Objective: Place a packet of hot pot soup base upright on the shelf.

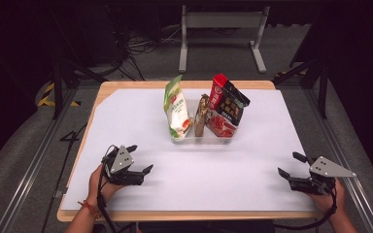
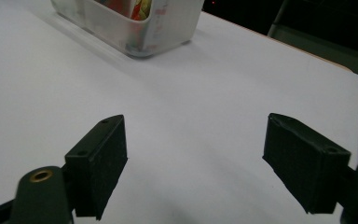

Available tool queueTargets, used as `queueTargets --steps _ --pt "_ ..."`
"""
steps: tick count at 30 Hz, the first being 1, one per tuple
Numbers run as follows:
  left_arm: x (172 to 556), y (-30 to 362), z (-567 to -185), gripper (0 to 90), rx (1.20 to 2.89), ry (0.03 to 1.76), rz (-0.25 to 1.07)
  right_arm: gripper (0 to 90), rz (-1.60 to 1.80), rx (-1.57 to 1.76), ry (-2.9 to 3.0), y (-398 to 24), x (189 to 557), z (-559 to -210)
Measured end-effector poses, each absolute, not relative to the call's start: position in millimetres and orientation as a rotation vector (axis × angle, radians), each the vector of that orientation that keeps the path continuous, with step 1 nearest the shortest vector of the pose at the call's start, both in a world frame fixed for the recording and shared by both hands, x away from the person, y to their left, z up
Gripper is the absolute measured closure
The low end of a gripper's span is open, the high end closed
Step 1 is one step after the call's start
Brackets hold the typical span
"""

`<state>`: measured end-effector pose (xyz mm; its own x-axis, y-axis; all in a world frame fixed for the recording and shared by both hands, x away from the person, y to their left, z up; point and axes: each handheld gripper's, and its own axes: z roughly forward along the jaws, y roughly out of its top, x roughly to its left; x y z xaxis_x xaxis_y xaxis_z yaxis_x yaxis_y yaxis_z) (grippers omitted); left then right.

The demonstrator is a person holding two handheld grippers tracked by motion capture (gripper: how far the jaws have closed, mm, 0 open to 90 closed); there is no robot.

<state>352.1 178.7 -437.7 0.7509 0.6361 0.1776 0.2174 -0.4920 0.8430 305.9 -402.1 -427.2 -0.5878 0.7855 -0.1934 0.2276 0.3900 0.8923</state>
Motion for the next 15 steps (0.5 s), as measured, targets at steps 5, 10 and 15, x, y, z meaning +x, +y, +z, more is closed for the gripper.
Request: queueTargets --steps 5,10,15 --pt "351.3 180.6 -437.2 14.9 2.056 0.643 0.605 21.7 1.126 0.854 2.033 -397.7 305.4 -425.9" --pt "352.2 178.9 -437.7 14.8 2.065 0.642 0.604 21.6 1.094 0.834 2.038 -393.2 303.2 -425.8" --pt "352.6 178.6 -437.7 14.8 2.071 0.638 0.608 21.6 1.104 0.842 2.035 -393.3 303.6 -425.5"
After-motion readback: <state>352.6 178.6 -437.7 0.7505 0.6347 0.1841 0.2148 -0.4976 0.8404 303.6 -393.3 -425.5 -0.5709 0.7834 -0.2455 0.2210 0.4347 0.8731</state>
